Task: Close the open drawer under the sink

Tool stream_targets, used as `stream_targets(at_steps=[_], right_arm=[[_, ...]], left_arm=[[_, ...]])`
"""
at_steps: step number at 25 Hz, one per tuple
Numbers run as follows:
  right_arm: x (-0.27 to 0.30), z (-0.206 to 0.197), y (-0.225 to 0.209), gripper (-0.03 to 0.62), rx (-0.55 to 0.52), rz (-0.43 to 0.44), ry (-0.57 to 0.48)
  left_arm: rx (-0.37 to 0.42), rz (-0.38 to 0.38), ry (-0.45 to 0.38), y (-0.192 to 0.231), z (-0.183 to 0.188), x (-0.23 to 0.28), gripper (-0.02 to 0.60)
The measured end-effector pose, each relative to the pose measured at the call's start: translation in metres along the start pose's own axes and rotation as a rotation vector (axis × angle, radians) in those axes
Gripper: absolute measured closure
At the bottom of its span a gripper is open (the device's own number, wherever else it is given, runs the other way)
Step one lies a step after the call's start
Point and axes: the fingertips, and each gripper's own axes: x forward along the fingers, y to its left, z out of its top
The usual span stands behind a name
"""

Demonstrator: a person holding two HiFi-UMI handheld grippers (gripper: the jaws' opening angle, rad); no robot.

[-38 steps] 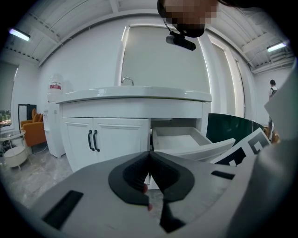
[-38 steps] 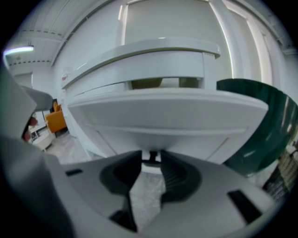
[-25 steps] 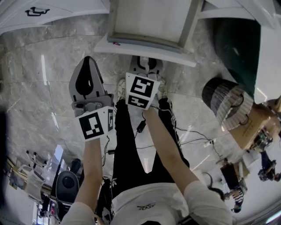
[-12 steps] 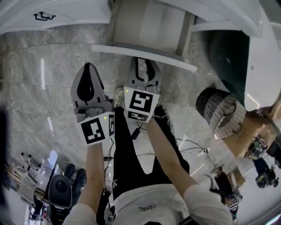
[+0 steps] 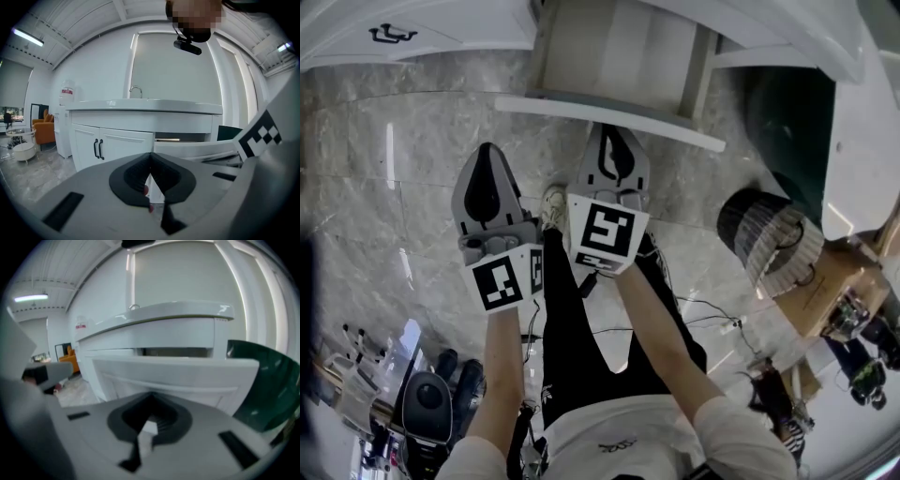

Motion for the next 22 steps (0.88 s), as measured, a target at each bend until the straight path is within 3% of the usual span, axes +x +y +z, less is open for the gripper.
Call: stream_targets(at_steps=[6,22], right_arm=[[0.005,-0.007,-0.002,0.569,0.008,0.012,0.046],[0.016,0.007,-0.007,0.569,-0.083,-0.09,-0.09]], left_arm=[[-0.015,-0.011,0.011,-0.01,-0.001,0.0,0.56],[-0.001,-0.008,0.053,0.007,-0.02,-0.01,0.56]])
